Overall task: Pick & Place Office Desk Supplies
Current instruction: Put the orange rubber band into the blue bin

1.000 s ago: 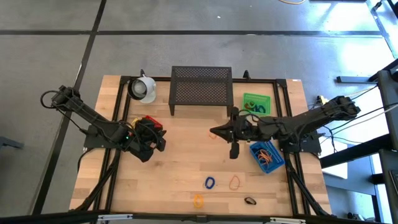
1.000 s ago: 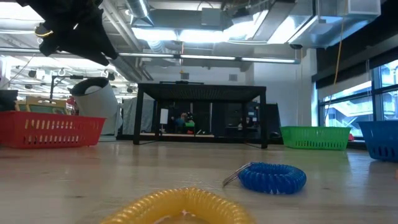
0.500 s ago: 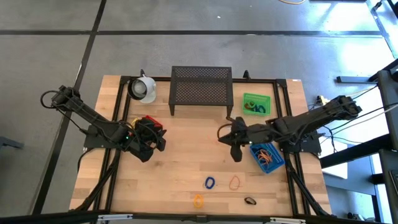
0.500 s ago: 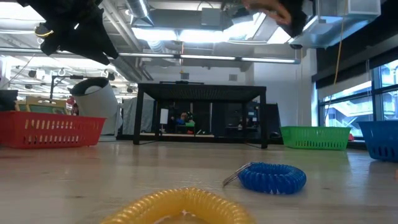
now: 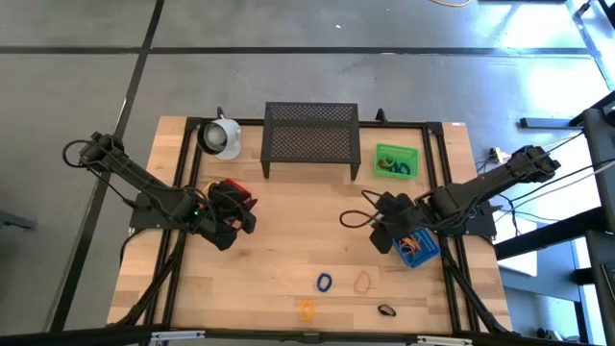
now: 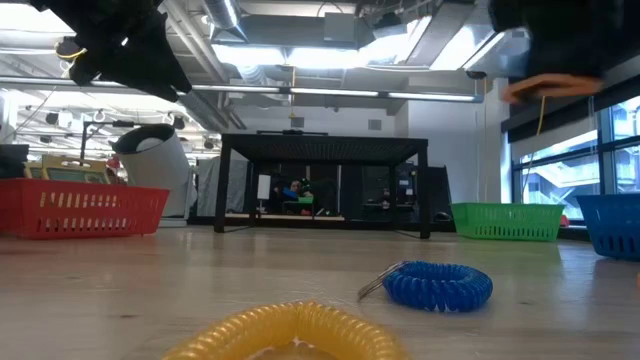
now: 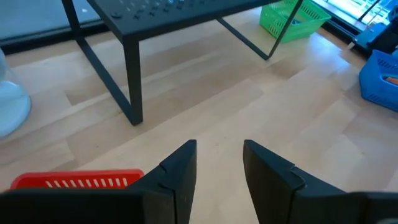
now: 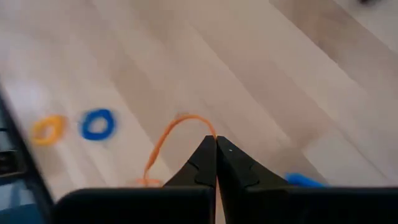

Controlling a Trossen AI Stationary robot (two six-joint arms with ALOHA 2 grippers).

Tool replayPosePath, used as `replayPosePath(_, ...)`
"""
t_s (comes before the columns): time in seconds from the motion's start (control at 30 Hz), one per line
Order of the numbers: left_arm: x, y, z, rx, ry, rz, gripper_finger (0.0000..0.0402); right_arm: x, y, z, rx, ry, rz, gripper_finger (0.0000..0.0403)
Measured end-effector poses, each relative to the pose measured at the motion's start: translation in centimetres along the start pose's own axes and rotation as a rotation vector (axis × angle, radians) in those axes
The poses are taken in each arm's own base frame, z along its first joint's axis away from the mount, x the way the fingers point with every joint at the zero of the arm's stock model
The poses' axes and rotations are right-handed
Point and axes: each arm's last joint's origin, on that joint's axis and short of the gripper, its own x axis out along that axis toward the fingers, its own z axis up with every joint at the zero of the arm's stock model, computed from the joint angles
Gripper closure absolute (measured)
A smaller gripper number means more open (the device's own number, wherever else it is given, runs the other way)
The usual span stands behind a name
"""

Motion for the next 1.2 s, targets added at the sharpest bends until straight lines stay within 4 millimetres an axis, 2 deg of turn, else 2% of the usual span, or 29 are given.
replayPosePath(0.47, 0.9, 0.4, 0.8, 0.0, -0.034, 0.057, 0.0276, -1.2, -3.2, -3.0, 0.036, 0.147, -0.373, 0.0401)
replayPosePath(0.7, 1.1, 0.5, 0.9, -0.007, -0.035, 0.067, 0.0276, 0.3, -5.7, -5.0, 0.119, 0.239, -0.469, 0.0401)
replayPosePath(0.87, 1.1, 0.5, 0.9, -0.007, -0.035, 0.066, 0.0276, 1.8, -6.8, -6.3, 0.181, 0.309, -0.478, 0.0401)
replayPosePath(1.03, 1.1, 0.5, 0.9, -0.007, -0.035, 0.066, 0.0276, 1.8, -6.3, -6.1, 0.19, 0.29, -0.44, 0.0391)
replayPosePath(1.2, 1.1, 0.5, 0.9, -0.007, -0.035, 0.066, 0.0276, 1.8, -6.3, -6.0, 0.217, 0.284, -0.441, 0.036)
